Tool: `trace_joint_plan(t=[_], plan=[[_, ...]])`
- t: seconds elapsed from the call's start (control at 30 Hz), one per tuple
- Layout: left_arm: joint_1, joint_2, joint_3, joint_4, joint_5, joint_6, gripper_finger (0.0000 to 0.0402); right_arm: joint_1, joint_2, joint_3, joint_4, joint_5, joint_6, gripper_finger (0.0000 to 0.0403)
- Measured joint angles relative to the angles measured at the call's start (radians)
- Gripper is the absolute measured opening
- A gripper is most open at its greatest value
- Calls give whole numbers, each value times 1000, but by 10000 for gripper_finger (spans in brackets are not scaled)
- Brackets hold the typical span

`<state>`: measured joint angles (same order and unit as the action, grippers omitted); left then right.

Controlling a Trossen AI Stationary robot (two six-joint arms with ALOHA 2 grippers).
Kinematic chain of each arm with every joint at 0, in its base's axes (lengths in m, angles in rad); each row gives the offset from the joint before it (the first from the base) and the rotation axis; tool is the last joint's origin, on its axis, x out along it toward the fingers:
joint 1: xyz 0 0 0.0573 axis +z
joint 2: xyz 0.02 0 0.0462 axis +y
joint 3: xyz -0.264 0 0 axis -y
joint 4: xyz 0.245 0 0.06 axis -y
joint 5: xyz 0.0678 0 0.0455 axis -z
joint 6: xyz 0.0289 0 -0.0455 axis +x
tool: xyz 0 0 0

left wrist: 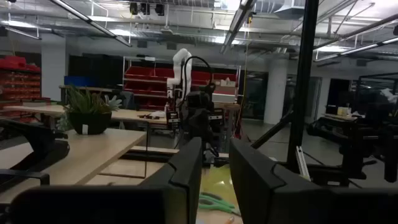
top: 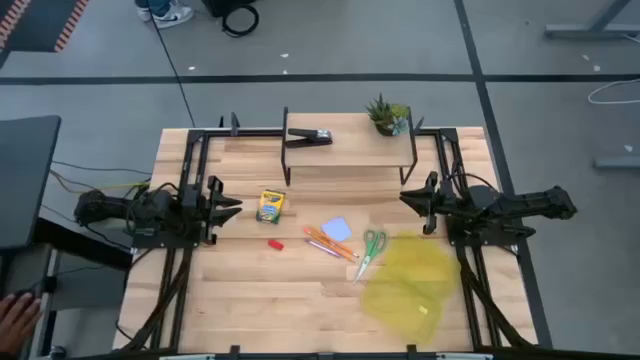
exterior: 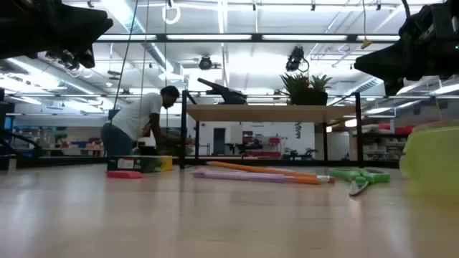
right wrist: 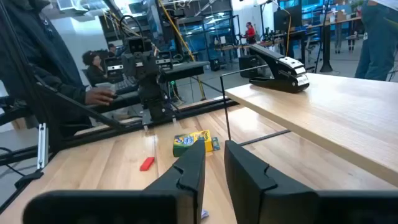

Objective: Pack school essentials

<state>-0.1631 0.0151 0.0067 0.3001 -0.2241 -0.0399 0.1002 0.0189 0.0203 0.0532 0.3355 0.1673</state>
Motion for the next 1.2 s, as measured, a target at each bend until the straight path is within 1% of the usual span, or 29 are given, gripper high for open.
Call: trace_joint_plan(t=[0.33, 0.63, 0.93, 1.2], plan=[[0, 0, 0, 0, 0, 0, 83, 0, 0, 0, 0, 0, 0, 68], [0, 0, 0, 0, 0, 0, 91, 0, 0, 0, 0, 0, 0, 68], [0, 0, 0, 0, 0, 0, 83, 0, 0, 0, 0, 0, 0, 68], [0, 0, 0, 0, 0, 0, 90, 0, 0, 0, 0, 0, 0, 68]])
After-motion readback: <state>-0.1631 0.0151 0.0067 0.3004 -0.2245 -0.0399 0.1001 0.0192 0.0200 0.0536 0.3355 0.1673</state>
